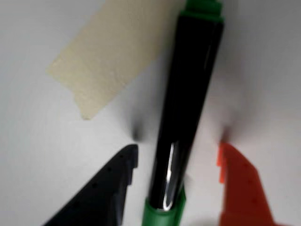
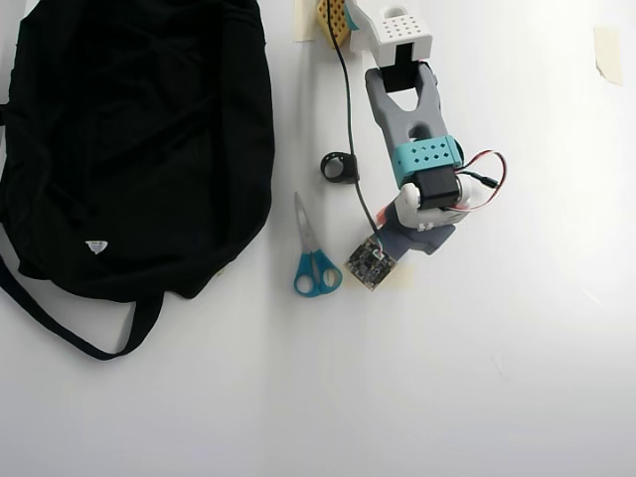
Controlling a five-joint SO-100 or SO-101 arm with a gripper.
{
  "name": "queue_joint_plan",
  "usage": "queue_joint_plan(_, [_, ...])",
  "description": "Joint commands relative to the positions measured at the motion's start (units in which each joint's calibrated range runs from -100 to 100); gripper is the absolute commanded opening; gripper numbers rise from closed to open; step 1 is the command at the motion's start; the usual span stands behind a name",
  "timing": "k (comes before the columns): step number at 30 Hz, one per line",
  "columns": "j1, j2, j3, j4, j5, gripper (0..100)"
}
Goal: Put the green marker into the black bag
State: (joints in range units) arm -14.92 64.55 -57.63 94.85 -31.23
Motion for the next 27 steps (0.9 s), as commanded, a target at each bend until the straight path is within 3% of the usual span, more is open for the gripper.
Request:
queue_joint_plan(1, [-0.6,0.8,0.5,0.5,-0.1,22])
queue_joint_plan(27, [-0.6,0.8,0.6,1.3,-0.1,15])
